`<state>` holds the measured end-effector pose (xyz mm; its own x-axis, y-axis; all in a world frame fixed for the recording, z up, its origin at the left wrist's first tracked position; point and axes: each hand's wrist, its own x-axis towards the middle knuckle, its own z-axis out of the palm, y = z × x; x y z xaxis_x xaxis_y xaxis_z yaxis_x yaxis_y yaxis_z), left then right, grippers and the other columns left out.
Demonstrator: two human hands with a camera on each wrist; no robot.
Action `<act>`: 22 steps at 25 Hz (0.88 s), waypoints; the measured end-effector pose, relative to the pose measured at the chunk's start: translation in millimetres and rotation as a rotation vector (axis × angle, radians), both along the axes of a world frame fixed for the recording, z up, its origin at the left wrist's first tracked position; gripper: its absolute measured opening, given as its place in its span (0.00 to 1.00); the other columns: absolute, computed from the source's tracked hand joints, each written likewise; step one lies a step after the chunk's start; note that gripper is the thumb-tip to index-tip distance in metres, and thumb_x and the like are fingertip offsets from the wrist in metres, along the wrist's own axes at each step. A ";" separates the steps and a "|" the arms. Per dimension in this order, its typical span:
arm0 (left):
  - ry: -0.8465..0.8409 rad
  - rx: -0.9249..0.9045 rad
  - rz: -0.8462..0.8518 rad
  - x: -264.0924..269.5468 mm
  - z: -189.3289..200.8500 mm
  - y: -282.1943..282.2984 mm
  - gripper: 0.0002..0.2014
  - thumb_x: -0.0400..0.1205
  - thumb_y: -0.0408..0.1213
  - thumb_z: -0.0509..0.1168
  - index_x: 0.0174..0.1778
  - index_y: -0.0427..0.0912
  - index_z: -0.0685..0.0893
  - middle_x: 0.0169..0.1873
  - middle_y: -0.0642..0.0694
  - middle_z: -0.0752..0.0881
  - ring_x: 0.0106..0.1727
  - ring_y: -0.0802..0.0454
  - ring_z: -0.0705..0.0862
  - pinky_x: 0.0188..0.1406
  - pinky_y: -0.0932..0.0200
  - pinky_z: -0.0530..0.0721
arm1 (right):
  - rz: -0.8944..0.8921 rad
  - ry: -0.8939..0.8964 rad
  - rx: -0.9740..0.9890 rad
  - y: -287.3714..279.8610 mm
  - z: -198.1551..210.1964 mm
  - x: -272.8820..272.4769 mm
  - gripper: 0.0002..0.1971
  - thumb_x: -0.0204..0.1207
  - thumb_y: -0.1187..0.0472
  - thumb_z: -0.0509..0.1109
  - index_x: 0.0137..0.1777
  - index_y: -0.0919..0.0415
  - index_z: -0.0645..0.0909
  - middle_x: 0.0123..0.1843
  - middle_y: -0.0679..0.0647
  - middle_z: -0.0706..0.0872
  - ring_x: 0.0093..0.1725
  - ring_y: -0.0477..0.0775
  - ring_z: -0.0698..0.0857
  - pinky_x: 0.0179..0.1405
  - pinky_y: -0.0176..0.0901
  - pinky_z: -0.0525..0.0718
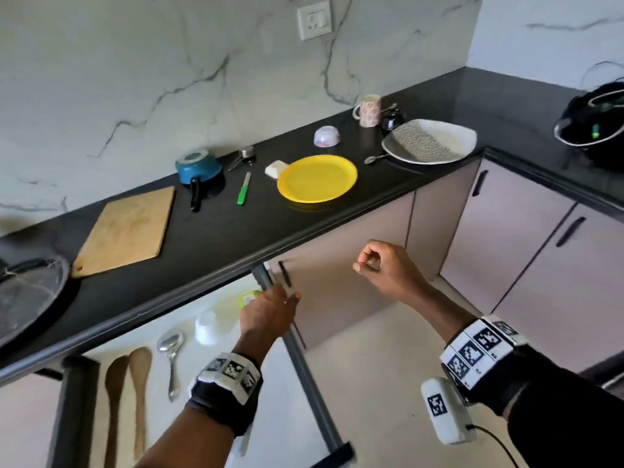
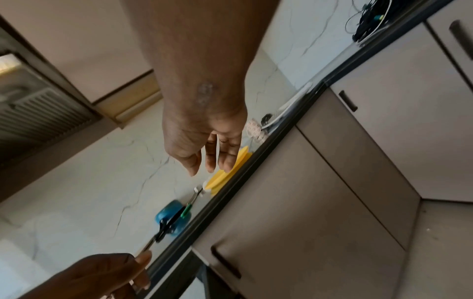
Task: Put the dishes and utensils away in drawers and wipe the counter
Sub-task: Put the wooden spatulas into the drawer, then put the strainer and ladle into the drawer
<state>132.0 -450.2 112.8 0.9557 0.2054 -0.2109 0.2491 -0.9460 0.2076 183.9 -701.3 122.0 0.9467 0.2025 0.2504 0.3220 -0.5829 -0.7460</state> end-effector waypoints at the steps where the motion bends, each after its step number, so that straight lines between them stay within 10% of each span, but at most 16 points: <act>1: -0.001 0.010 0.008 8.0 5.2 -14.4 0.23 0.84 0.63 0.55 0.61 0.50 0.81 0.61 0.39 0.85 0.62 0.37 0.84 0.61 0.49 0.80 | -0.005 0.006 0.023 -18.1 6.3 3.9 0.09 0.73 0.59 0.78 0.39 0.56 0.79 0.37 0.45 0.84 0.37 0.39 0.81 0.35 0.31 0.78; 22: -0.238 -0.228 0.243 238.2 10.7 -138.7 0.13 0.82 0.57 0.62 0.42 0.52 0.79 0.42 0.50 0.84 0.41 0.46 0.80 0.43 0.53 0.80 | 0.139 0.087 -0.152 -135.9 2.5 274.4 0.10 0.72 0.60 0.78 0.37 0.52 0.77 0.33 0.44 0.82 0.32 0.40 0.80 0.34 0.40 0.81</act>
<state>370.2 -588.9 123.5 0.9126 0.4050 -0.0563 0.3797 -0.7882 0.4843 458.3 -837.2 124.6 0.9239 0.3613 0.1262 0.3454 -0.6451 -0.6816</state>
